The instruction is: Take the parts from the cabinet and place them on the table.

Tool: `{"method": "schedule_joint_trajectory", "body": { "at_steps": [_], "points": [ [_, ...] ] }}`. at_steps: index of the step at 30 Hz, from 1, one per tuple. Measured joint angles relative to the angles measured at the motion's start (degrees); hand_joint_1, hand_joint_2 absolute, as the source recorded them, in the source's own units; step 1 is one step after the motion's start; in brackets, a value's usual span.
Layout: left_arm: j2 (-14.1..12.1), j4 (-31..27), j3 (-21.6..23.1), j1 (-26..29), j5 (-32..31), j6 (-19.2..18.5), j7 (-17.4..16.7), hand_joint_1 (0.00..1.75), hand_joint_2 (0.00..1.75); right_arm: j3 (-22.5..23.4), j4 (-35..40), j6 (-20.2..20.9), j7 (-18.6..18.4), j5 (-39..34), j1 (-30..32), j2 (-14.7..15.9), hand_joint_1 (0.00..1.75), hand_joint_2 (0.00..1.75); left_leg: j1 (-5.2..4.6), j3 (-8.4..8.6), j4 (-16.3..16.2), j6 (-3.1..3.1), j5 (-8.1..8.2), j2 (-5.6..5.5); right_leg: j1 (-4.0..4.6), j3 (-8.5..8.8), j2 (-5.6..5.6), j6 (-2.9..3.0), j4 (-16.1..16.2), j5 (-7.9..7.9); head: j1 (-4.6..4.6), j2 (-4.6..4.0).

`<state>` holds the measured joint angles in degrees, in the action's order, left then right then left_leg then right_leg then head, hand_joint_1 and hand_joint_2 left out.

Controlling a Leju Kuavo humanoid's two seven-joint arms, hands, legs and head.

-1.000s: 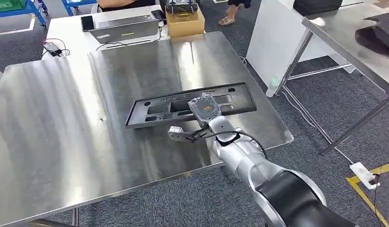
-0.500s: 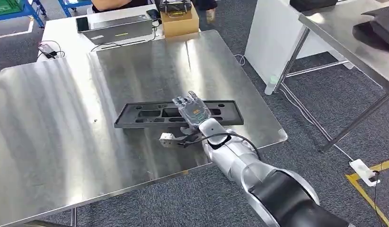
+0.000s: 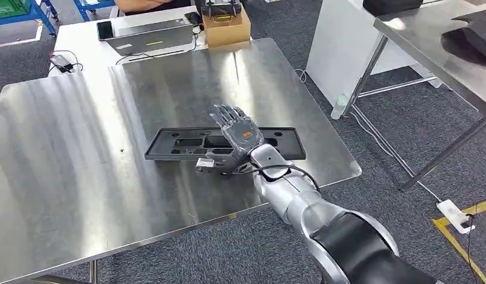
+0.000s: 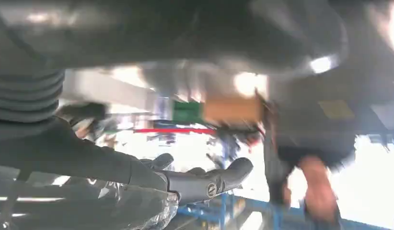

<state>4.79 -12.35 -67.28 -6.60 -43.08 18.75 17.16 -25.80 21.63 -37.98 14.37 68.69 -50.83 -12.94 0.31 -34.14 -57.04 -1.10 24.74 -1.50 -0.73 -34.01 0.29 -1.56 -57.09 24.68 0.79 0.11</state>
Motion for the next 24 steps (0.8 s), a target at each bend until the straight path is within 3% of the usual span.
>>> {"method": "schedule_joint_trajectory", "body": {
  "at_steps": [2, 4, 21, 24],
  "points": [
    [0.00, 0.00, -0.35, 0.00, 0.17, 0.07, 0.18, 0.00, 0.00, 2.71, 2.07, -1.60, 3.45, -2.75, 0.00, -0.57, 0.00, 0.00, 0.00, 0.03, 0.00, 0.00, 0.00, 0.00, 0.00, 0.00, 0.00, 0.00, 0.00, 0.00, 0.00, 0.00],
    [0.02, 0.00, -0.52, 0.03, 0.37, 0.07, 0.39, 0.00, 0.00, 4.48, 3.59, -1.73, 4.21, -3.35, 0.03, -0.92, 0.00, 0.00, 0.01, 0.02, 0.00, 0.00, 0.01, -0.01, 0.00, 0.00, -0.03, 0.00, 0.00, 0.00, 0.00, 0.00],
    [0.04, 0.00, -1.05, 0.17, 0.42, 0.07, 0.59, 0.00, 0.00, 8.14, 7.88, -1.75, 4.95, -3.77, 0.60, -1.49, 0.00, 0.00, 0.00, 0.02, 0.00, 0.00, 0.00, 0.00, 0.00, 0.00, -0.02, 0.00, 0.00, 0.00, 0.00, 0.00],
    [0.04, 0.00, -1.05, 0.18, 0.50, 0.00, 0.85, 0.00, 0.00, 9.65, 10.87, -1.75, 7.89, -5.11, 1.94, -1.71, 0.00, 0.00, 0.00, 0.01, 0.00, 0.00, 0.01, 0.00, 0.00, -0.01, -0.02, 0.00, 0.00, 0.00, 0.00, 0.00]
  ]
}}
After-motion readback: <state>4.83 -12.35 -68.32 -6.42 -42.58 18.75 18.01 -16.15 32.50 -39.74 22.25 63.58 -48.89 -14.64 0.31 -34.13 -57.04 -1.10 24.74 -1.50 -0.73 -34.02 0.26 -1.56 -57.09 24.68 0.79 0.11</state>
